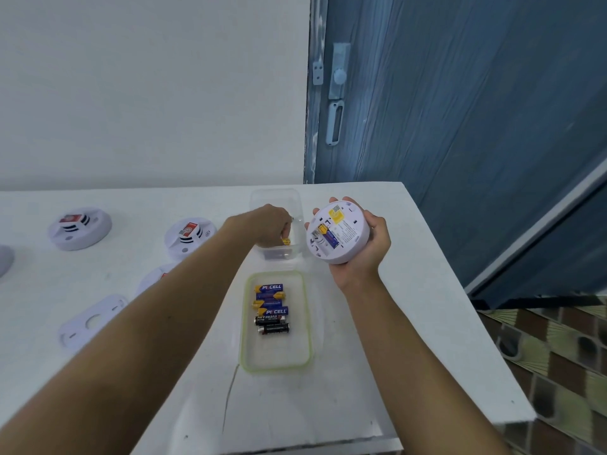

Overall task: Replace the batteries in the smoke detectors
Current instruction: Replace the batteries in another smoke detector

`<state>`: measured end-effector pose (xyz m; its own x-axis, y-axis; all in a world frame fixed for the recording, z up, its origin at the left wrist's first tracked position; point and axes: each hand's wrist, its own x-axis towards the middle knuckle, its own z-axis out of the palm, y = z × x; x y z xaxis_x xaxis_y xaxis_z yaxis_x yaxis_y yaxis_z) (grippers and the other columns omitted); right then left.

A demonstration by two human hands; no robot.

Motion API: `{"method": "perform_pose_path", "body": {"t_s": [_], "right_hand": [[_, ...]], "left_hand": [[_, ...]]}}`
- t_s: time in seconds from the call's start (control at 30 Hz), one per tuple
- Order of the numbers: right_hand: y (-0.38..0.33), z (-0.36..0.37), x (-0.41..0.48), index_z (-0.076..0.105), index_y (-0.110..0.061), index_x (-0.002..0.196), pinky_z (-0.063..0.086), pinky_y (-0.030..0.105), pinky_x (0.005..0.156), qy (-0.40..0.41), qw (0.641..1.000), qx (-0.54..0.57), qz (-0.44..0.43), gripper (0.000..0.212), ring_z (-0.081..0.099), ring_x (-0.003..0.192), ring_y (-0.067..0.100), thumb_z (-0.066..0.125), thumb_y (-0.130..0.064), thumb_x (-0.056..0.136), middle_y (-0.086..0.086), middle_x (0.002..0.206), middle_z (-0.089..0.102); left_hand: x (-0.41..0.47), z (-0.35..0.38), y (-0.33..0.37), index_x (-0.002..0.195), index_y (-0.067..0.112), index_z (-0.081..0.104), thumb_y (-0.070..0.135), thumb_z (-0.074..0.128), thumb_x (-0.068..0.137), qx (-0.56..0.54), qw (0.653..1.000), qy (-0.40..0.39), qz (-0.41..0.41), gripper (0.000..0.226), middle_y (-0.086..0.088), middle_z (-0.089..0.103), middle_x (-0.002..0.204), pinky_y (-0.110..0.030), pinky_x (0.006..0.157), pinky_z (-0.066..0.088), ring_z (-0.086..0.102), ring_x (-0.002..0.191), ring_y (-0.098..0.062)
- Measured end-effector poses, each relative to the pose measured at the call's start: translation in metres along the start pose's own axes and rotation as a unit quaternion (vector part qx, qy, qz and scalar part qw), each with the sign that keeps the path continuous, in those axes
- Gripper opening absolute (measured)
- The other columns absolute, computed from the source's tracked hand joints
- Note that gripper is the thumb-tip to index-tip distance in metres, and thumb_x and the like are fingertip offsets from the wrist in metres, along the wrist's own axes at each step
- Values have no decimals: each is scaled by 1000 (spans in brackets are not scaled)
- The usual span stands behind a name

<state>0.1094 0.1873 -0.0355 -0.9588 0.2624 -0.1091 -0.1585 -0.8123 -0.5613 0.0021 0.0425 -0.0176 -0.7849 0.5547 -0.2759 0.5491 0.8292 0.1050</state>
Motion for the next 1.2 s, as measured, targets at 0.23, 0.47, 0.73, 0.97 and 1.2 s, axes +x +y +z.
{"method": "perform_pose_path", "body": {"t_s": [0.23, 0.47, 0.73, 0.97, 1.2], "right_hand": [[5, -1, -3, 69, -10, 105, 37, 59, 110, -5, 1000, 2, 0, 39, 61, 111, 43, 41, -35, 92, 13, 109, 70], [5, -3, -8, 70, -12, 104, 41, 56, 107, 2, 1000, 5, 9, 40, 64, 109, 43, 39, -35, 92, 10, 109, 71], [9, 2, -15, 69, -11, 103, 38, 59, 108, -10, 999, 34, 5, 38, 63, 103, 41, 45, -36, 87, 12, 110, 68], [9, 19, -27, 66, -12, 105, 54, 38, 83, 12, 1000, 16, -12, 37, 63, 100, 36, 38, -34, 93, 9, 106, 67], [14, 32, -34, 64, -12, 108, 56, 32, 71, 37, 999, -18, -19, 36, 61, 101, 33, 37, -31, 95, 8, 103, 68]], "left_hand": [[-5, 0, -3, 81, 22, 51, 17, 59, 88, -61, 998, 19, 1, 12, 5, 54, 84, -24, 65, 39, 51, 82, -19], [-30, -1, 15, 110, 12, 57, 13, 52, 97, -300, 918, 258, -16, 14, 0, 65, 87, -23, 65, 41, 60, 76, -18], [-87, 0, 38, 86, 16, 60, 19, 70, 89, -501, 779, 377, 5, 11, 4, 70, 86, -20, 70, 52, 65, 80, -13], [-116, 23, 56, 79, 16, 61, 15, 76, 82, -391, 822, 412, 46, 15, 13, 68, 80, -24, 69, 56, 65, 70, -6], [-131, 31, 60, 86, 15, 77, 13, 77, 82, -357, 843, 396, 77, 5, 30, 63, 86, -6, 69, 47, 62, 77, 11]]}}
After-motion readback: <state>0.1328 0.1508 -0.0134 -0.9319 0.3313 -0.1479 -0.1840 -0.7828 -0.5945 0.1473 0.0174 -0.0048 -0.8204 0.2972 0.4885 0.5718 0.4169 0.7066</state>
